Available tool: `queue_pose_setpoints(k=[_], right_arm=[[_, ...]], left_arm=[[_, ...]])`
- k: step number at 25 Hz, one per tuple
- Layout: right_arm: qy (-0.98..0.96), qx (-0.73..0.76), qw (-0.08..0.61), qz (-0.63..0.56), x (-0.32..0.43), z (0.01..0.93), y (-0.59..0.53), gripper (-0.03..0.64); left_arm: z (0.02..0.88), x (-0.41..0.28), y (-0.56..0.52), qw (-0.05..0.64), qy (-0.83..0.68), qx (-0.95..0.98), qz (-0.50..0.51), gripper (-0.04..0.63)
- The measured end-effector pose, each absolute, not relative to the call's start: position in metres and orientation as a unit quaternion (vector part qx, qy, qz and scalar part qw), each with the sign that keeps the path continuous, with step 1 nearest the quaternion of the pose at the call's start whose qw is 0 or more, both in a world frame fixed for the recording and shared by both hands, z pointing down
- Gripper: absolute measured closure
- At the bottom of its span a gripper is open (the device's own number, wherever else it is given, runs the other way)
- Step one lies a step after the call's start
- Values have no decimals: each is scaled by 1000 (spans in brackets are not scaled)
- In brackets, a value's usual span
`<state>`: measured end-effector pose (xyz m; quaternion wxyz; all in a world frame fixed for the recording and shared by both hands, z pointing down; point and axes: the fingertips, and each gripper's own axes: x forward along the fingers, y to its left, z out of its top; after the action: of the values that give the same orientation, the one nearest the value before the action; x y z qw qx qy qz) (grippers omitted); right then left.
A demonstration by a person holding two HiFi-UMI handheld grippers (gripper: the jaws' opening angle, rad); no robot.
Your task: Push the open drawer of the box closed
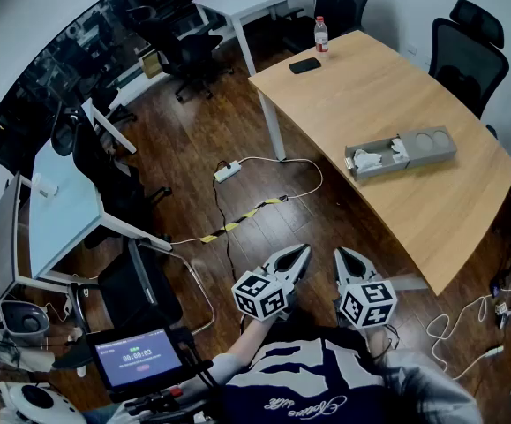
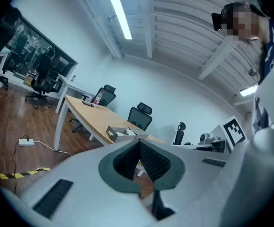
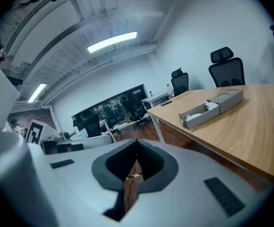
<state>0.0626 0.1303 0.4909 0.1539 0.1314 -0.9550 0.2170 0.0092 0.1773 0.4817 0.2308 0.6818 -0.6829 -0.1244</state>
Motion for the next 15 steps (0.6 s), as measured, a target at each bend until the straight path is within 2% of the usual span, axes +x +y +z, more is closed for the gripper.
queue_pose_setpoints(k=[9, 15], right_arm=[[-953, 151, 171, 201, 15, 502, 136, 620], [-946, 175, 182, 204, 13, 504, 118, 620]], left_arm=[[492, -30, 188, 209, -658, 720, -65, 597], [500, -39, 169, 226, -644, 725, -93, 597]])
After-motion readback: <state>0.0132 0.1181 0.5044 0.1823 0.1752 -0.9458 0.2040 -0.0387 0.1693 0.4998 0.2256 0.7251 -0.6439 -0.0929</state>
